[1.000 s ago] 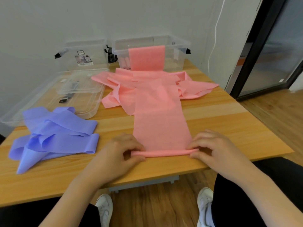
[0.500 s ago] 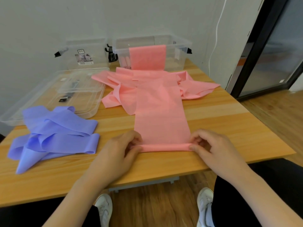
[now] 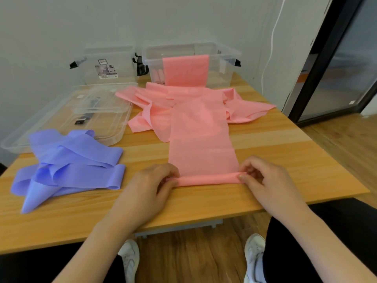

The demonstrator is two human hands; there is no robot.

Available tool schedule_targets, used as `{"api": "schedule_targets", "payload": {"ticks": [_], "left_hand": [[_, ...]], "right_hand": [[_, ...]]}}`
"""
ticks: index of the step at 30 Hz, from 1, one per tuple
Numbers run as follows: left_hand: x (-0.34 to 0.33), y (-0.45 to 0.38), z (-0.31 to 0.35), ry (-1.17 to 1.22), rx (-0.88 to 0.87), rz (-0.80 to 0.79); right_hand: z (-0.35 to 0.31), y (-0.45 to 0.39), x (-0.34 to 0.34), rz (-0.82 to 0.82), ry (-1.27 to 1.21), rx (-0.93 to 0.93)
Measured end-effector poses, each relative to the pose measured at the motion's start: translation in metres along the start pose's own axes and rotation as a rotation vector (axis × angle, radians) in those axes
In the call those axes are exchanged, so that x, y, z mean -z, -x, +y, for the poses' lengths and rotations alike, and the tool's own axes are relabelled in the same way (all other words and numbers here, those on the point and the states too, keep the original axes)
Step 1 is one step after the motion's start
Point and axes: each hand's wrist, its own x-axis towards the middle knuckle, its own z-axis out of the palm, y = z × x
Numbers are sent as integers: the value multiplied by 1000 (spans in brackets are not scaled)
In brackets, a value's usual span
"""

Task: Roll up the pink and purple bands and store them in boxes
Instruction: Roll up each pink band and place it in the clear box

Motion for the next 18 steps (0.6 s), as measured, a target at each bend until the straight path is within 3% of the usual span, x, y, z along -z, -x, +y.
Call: {"api": "schedule_targets", "payload": {"ticks": [6, 11, 18], "left_hand": [[-1, -3, -1, -31, -14, -29], [0, -1, 1, 50, 16, 41], [0, -2, 1, 82, -68, -59]], "right_hand": [[-1, -1, 1, -55, 68, 53], [-3, 1, 1, -11, -15, 10], [2, 2, -1, -28, 54, 64]]}}
